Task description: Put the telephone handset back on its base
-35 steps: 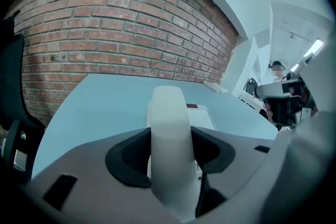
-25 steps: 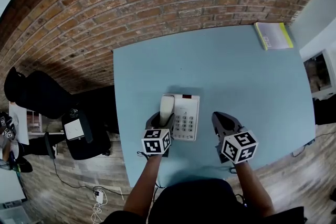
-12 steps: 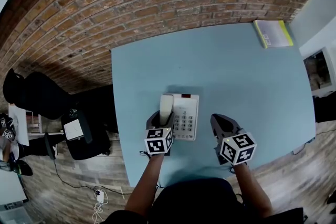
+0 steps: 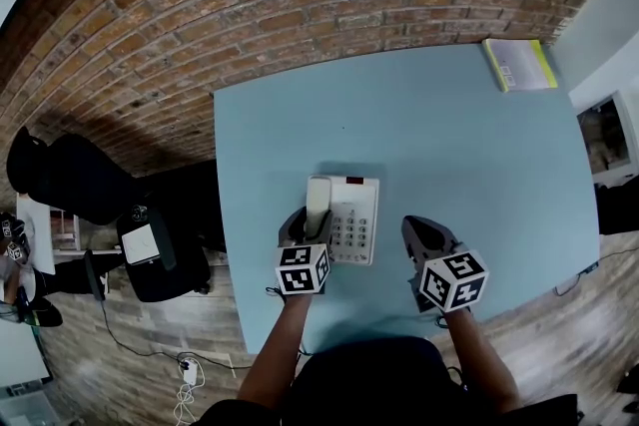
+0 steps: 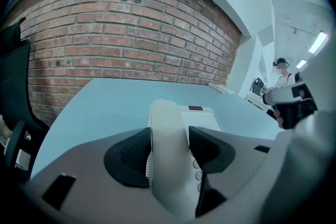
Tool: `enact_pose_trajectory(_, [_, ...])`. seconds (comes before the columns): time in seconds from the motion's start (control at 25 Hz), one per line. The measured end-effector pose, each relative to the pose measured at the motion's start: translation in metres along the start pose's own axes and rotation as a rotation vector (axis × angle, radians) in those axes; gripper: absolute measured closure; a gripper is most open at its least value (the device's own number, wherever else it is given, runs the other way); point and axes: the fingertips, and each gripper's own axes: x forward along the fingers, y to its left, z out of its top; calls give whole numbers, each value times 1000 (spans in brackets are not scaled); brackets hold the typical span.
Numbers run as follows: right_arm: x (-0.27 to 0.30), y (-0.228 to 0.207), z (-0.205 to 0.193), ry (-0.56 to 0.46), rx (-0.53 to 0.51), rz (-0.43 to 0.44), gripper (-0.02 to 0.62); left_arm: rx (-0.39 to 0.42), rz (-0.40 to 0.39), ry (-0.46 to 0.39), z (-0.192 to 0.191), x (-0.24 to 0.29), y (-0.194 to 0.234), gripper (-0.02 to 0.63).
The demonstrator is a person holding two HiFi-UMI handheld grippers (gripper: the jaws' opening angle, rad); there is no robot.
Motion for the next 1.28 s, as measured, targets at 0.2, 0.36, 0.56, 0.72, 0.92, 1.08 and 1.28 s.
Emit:
enact_pose_trajectory(0.2, [-2, 7, 0, -3, -8, 13, 588, -17, -3, -16, 3, -9, 4, 377])
enact_pose_trajectory(0.36, [-4, 12, 0, -1, -14, 20, 588, -22, -9, -16, 0, -18, 6, 377])
enact_pose_trajectory(0.56, [-8, 17, -3, 0, -17, 27, 588, -28, -6, -33, 1, -29, 8, 379])
enact_pose_trajectory(0.72, [-11, 23, -5, -3, -24, 33, 588, -19, -10, -45, -1, -37, 9, 396])
enact_pose_trajectory(0.92, [-20, 35, -8, -12, -51, 42, 588, 1, -8, -89, 3, -54, 9, 456])
enact_pose_trajectory(1.08, [-25, 42, -11, -17, -58, 43, 588, 4, -18, -112, 7, -67, 7, 488])
enact_pose_trajectory(1.28, [-30, 53, -15, -19, -65, 51, 588, -13, -48, -146, 11, -87, -1, 558])
